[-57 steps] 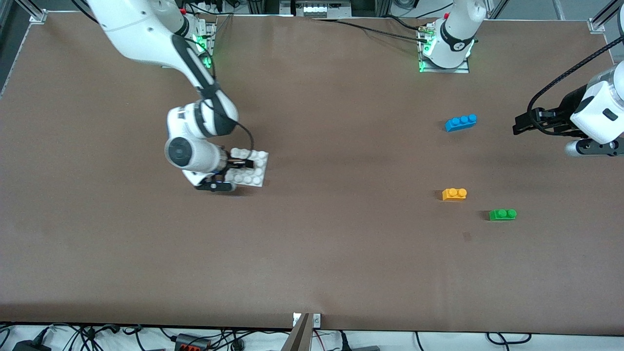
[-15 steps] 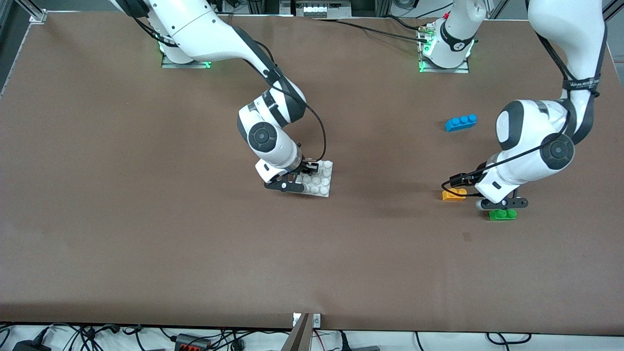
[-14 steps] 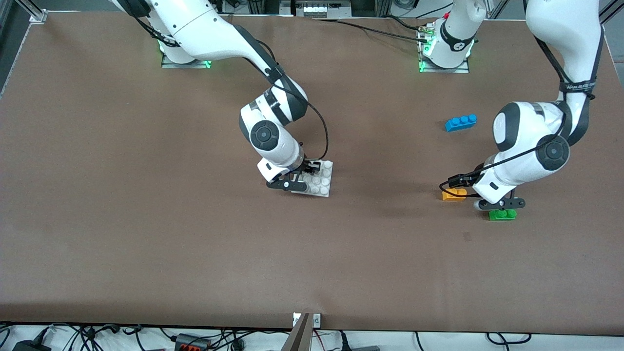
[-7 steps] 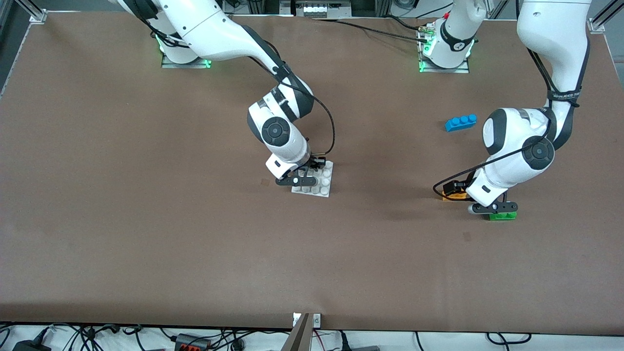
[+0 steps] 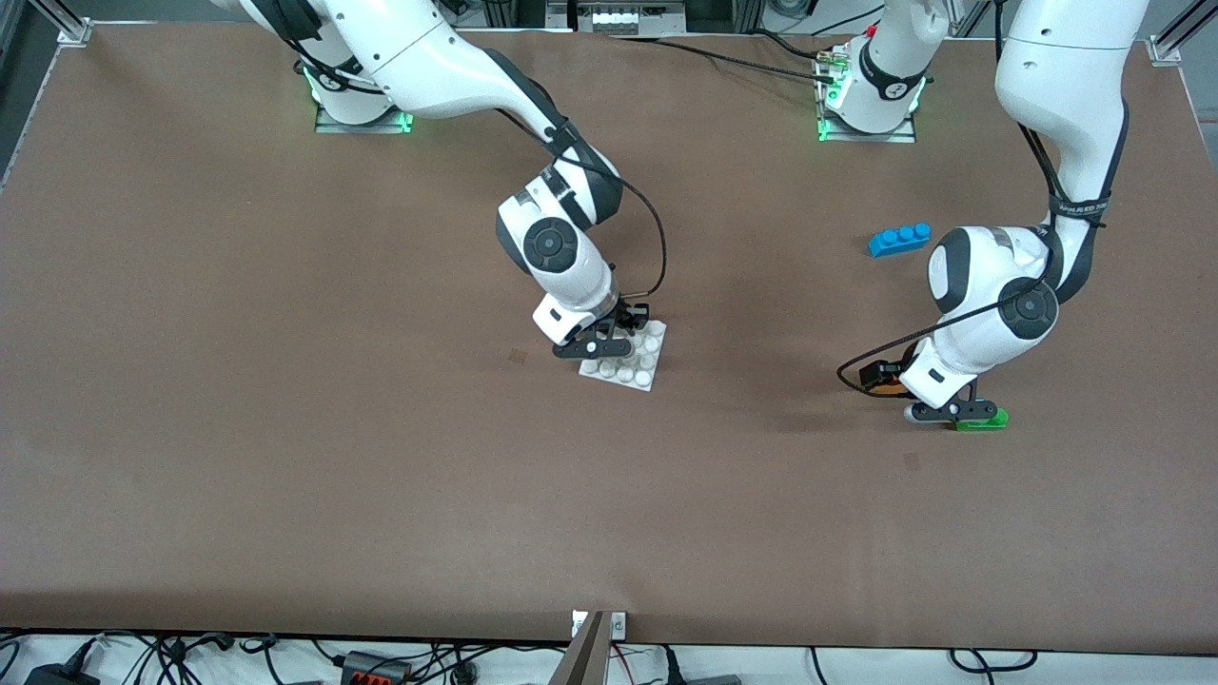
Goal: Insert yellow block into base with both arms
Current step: 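Reach the yellow brick with the left gripper while the right gripper rotates plate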
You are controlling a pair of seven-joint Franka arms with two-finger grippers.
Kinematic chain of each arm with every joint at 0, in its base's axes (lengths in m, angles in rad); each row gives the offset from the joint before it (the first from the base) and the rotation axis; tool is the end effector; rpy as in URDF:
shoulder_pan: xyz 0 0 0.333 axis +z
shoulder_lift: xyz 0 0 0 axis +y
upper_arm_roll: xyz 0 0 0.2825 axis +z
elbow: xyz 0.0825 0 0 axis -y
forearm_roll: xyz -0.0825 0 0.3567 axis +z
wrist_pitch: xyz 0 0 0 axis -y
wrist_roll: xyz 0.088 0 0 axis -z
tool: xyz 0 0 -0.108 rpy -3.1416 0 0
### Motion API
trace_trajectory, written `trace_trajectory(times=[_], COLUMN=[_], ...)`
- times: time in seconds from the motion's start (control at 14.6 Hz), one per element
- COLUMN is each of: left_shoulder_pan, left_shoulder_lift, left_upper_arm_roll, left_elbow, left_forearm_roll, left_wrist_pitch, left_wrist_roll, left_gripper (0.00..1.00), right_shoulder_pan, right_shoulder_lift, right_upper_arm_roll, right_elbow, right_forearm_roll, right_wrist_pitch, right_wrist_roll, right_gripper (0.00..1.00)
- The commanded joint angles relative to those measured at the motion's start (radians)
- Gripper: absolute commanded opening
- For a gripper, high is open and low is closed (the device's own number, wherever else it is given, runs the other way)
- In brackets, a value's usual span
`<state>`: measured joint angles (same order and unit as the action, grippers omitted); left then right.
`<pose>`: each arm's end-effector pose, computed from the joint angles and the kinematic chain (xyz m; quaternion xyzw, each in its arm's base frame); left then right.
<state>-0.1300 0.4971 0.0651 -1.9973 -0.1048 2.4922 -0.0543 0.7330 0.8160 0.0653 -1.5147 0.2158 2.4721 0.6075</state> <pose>0.5748 -0.0372 0.1995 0.9993 0.0325 -0.0010 0.0161 0.4800 0.4819 0.1869 -0.9930 -0.0033 0.0085 0.1180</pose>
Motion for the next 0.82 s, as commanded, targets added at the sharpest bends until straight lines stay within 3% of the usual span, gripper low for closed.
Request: trace_trajectory(times=[0.0, 0.55, 0.76], left_shoulder_pan=[0.004, -0.003, -0.007], left_shoulder_lift=[0.000, 0.006, 0.008], left_upper_arm_roll=[0.001, 0.001, 0.001], left_elbow=[-0.006, -0.024, -0.028], left_forearm_roll=[-0.019, -0.019, -0.019], left_wrist_pitch=[0.017, 0.017, 0.017], left_wrist_roll=[0.031, 0.031, 0.031], left_gripper=[1.00, 1.00, 0.98], right_shoulder_pan=[0.041, 0.085, 0.071], right_shoulder_lift=[0.017, 0.000, -0.037], right_upper_arm_roll=[-0.001, -0.001, -0.004], right_elbow=[0.022, 0.017, 0.022], right_forearm_roll=[-0.012, -0.013, -0.010], right_wrist_pitch=[0.008, -0.010, -0.065], right_wrist_roll=[-0.061, -0.086, -0.089], right_gripper=[0.43, 0.43, 0.48])
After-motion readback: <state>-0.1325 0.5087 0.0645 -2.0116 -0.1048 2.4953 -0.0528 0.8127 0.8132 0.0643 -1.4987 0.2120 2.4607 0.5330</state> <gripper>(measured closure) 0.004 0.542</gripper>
